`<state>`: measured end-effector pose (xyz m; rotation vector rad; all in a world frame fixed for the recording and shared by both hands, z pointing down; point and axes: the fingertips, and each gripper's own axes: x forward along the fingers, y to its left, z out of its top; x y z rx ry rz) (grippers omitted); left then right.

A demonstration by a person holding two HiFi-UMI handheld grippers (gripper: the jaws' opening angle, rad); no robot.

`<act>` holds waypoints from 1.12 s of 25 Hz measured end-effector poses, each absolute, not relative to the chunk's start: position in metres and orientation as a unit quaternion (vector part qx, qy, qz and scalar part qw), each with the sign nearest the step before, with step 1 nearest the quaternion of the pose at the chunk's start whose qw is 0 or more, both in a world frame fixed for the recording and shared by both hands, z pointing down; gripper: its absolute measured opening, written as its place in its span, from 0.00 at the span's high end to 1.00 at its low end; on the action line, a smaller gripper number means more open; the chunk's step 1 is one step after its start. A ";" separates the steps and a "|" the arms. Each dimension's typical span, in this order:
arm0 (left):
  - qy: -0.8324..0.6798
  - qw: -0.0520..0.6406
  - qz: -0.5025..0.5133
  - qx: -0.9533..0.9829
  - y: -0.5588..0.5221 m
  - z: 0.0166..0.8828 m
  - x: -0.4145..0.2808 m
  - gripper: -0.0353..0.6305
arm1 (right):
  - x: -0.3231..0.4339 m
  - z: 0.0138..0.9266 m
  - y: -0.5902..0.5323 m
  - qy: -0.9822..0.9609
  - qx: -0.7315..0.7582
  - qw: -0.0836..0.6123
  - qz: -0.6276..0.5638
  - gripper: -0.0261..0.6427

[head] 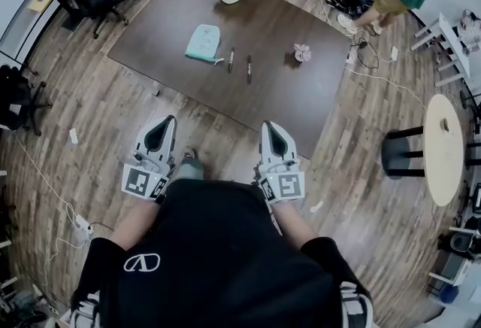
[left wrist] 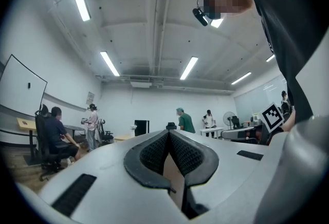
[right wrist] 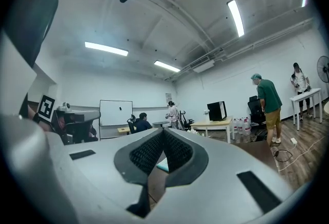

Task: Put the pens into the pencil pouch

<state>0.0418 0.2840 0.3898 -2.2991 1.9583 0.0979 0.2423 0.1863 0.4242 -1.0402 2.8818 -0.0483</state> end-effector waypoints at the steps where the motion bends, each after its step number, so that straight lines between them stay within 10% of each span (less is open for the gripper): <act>1: 0.646 0.061 0.033 -0.760 0.276 0.389 0.038 0.94 | 0.240 0.424 0.179 0.939 -0.341 0.038 -0.016 0.96; 28: 0.522 0.070 0.065 -0.847 -0.015 0.393 -0.171 0.94 | 0.033 0.389 -0.045 0.883 -0.467 0.033 0.039 0.96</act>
